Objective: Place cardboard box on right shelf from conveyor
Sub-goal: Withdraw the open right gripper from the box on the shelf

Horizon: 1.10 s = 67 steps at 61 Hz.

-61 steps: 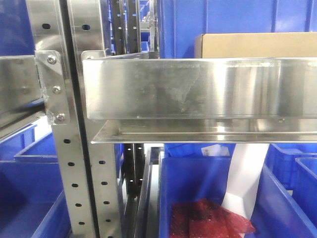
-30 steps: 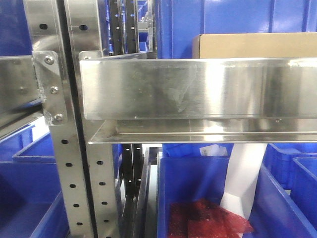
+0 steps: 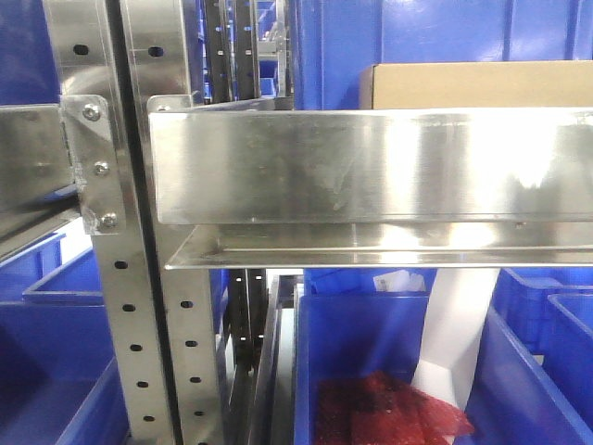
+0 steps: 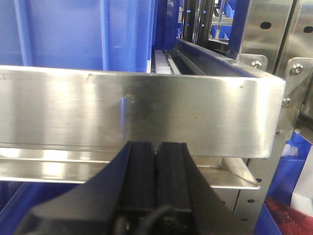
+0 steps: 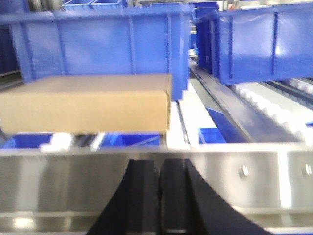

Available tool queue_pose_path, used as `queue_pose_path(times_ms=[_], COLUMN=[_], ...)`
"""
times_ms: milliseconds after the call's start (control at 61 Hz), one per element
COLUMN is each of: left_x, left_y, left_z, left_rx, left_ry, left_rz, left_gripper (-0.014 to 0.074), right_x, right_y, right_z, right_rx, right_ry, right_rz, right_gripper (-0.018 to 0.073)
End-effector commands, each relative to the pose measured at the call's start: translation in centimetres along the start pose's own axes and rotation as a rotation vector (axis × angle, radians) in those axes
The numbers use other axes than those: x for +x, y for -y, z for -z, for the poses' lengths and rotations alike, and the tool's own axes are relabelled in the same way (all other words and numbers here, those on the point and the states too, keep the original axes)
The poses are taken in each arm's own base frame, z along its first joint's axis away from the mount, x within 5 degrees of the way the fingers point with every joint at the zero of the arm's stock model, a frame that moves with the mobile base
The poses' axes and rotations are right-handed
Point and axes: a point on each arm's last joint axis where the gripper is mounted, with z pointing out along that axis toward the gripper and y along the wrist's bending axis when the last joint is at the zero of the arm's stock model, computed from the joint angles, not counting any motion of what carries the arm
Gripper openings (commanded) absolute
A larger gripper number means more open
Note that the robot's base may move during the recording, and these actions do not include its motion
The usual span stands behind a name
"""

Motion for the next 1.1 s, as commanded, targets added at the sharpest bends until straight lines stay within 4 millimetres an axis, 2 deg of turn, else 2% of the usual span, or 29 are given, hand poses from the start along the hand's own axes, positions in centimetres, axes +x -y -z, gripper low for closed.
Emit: queue_pose_path(times_ms=[0, 164, 1082], left_x=[-0.5, -0.5, -0.5], left_y=[0.0, 0.0, 0.0], left_z=[0.1, 0.1, 0.1], left_rx=[-0.003, -0.003, -0.003], left_ry=[0.092, 0.092, 0.092], left_rz=[0.006, 0.006, 0.006], left_gripper=[-0.0116, -0.0116, -0.0116], right_x=[-0.2, 2.3, 2.3], right_y=[0.1, 0.5, 0.5], right_z=[0.3, -0.5, -0.5], right_rx=[0.016, 0.032, 0.031], right_ry=[0.130, 0.149, 0.142], right_rz=[0.007, 0.004, -0.001], right_gripper=[0.0024, 0.0024, 0.0024])
